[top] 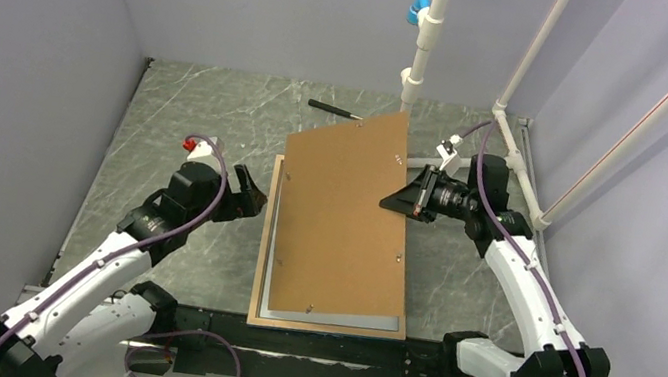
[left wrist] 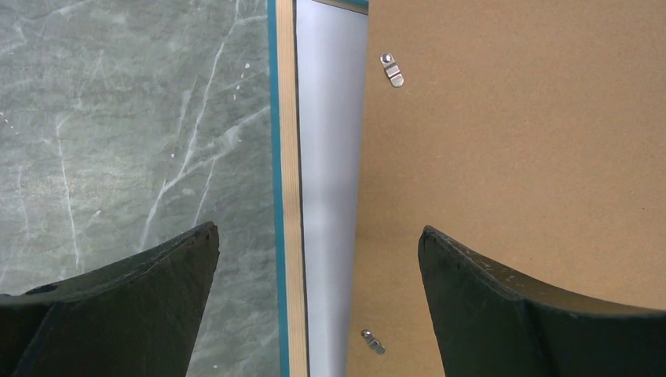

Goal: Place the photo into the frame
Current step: Place the photo frame item in the photo frame.

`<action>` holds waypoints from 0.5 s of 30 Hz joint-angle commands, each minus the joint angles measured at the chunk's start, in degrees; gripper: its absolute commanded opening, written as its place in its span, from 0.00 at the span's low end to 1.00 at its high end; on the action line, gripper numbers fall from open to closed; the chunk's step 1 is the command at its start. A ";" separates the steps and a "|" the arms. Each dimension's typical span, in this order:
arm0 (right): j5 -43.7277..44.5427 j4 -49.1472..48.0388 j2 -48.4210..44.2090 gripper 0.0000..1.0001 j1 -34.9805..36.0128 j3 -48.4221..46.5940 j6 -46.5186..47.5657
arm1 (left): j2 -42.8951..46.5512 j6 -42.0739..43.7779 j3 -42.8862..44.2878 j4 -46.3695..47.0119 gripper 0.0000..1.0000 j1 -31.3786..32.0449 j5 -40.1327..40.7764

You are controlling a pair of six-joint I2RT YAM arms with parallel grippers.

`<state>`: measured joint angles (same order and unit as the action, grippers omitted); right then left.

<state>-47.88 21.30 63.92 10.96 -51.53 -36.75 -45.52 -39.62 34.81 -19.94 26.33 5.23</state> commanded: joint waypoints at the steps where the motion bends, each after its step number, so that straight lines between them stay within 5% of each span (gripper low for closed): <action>1: -4.22 -7.80 0.58 0.00 -0.09 1.00 -2.94 | -0.59 1.09 1.71 1.56 0.99 -0.22 -0.61; 15: -3.81 -10.58 6.41 0.00 -0.08 4.55 -3.19 | -3.40 1.32 1.75 0.07 0.99 -0.25 1.07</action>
<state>-48.56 15.90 69.30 10.96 -46.39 -38.59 -48.38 -39.59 34.83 -20.56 26.30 5.48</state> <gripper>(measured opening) 0.019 0.992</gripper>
